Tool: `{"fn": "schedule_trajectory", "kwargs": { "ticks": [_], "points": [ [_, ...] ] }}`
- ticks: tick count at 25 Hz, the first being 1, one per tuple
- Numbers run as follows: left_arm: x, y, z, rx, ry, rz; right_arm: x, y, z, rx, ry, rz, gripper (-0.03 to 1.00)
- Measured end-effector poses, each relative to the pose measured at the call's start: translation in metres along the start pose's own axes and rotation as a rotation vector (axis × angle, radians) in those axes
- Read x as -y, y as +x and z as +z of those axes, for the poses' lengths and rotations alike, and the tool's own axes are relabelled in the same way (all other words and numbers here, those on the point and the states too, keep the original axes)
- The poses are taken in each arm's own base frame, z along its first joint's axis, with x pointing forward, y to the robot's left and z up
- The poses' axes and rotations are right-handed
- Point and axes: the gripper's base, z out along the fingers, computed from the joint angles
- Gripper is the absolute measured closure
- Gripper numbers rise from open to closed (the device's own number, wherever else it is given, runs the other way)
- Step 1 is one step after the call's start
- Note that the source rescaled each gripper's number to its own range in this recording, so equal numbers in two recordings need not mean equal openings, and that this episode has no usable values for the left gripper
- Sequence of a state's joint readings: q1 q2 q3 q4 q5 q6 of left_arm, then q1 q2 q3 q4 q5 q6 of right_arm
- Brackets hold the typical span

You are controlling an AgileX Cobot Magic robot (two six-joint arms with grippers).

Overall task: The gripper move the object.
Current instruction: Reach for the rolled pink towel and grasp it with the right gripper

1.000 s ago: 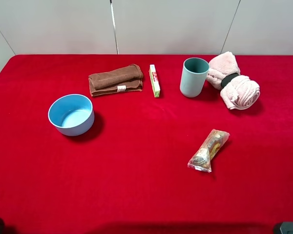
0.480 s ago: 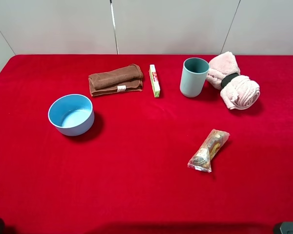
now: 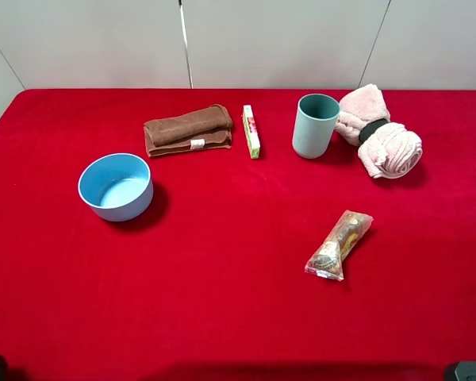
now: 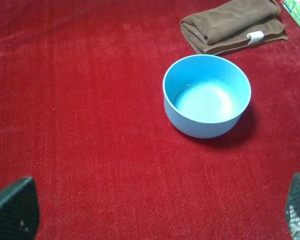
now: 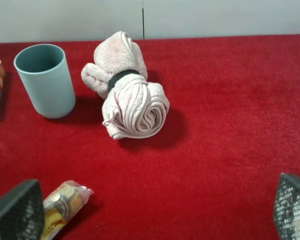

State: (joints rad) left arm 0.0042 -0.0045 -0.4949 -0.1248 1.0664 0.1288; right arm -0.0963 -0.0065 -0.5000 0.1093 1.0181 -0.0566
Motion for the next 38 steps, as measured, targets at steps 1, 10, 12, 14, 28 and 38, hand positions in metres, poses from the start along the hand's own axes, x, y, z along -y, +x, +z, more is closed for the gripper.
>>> {"fn": "schedule_trajectory", "kwargs": {
  "ticks": [1, 10, 12, 14, 28, 38],
  "points": [
    [0.0, 0.0, 0.0, 0.0, 0.0, 0.0, 0.0, 0.0, 0.0, -0.001, -0.003, 0.002, -0.03],
    [0.0, 0.0, 0.0, 0.0, 0.0, 0.0, 0.001, -0.041, 0.015, -0.09, -0.008, 0.019, -0.03],
    [0.0, 0.0, 0.0, 0.0, 0.0, 0.0, 0.001, -0.054, 0.023, -0.132, -0.008, 0.023, -0.03],
    [0.0, 0.0, 0.0, 0.0, 0.0, 0.0, 0.002, -0.065, 0.032, -0.173, -0.007, 0.027, -0.03],
    [0.0, 0.0, 0.0, 0.0, 0.0, 0.0, 0.01, -0.122, 0.115, -0.447, -0.008, 0.044, -0.03],
    [0.0, 0.0, 0.0, 0.0, 0.0, 0.0, 0.017, -0.139, 0.191, -0.621, -0.026, 0.006, -0.03]
  ]
}}
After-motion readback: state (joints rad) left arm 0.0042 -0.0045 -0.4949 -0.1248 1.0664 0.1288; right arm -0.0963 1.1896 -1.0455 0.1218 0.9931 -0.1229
